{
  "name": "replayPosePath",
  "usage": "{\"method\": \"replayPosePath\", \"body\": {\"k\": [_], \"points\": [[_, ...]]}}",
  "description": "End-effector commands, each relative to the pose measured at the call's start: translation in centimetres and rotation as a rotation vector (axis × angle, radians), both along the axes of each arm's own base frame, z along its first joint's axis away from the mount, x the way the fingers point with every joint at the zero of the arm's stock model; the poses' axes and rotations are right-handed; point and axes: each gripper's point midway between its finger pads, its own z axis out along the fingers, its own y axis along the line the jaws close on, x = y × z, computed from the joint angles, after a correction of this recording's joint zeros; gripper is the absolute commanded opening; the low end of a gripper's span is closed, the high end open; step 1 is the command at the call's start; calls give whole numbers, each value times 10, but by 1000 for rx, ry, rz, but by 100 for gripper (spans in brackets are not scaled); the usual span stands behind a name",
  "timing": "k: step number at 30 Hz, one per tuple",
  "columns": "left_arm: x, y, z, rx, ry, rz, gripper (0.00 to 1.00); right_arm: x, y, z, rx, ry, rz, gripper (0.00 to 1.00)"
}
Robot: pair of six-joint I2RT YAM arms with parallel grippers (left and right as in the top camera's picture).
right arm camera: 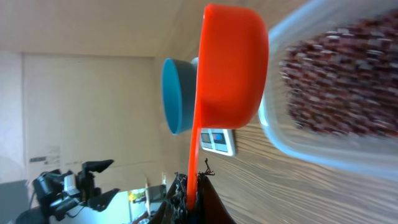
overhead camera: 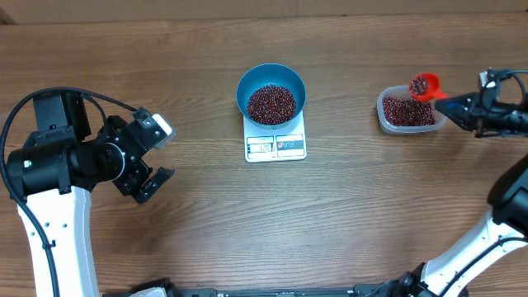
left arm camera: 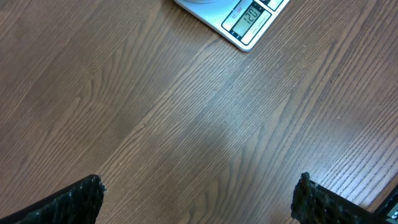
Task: Scoop item into bowl and weigh 150g on scale
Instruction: 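Lift the filled red cup and carry it left toward the teal bowl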
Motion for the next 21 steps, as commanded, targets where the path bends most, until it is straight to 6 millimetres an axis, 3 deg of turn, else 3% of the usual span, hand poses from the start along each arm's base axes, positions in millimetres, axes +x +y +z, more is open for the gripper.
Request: {"method": "replayPosePath", "body": {"k": [1, 7, 14, 21], "points": [[0, 1, 0, 19, -8, -27, 100, 14, 29, 15, 81, -58, 25, 4], [0, 1, 0, 19, -8, -27, 100, 24, 78, 31, 163, -94, 101, 4], [0, 1, 0, 19, -8, -27, 100, 26, 150, 75, 315, -181, 198, 4], [0, 1, 0, 19, -8, -27, 100, 12, 201, 80, 322, -180, 326, 4]]}}
